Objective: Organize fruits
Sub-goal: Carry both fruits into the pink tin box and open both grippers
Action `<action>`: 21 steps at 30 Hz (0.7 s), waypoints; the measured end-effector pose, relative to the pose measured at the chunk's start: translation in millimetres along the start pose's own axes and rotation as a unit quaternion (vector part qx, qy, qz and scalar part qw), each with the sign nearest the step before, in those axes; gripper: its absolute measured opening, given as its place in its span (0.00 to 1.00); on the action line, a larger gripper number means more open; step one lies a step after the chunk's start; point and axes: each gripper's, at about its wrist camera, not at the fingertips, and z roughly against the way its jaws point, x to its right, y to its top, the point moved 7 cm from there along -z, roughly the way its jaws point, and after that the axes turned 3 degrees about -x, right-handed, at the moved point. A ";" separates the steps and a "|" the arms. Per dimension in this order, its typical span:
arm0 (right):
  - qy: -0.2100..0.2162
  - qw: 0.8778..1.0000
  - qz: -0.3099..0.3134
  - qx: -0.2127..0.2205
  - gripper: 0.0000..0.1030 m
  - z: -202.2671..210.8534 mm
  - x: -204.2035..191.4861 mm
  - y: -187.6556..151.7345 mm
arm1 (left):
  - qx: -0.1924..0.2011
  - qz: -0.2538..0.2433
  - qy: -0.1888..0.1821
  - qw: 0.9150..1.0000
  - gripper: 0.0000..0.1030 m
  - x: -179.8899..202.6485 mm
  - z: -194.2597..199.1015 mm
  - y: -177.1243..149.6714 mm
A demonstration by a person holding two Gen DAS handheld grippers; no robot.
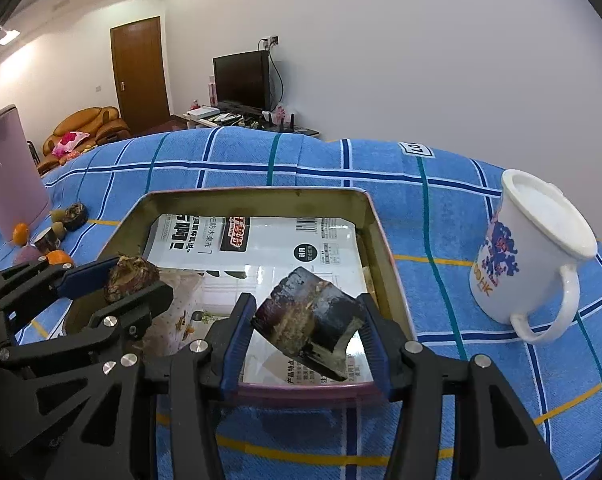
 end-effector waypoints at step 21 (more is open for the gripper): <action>0.080 0.987 -0.129 0.062 0.72 29.9 38.4 7.5 | 0.080 0.044 0.027 0.995 1.00 -21.3 33.3 12.2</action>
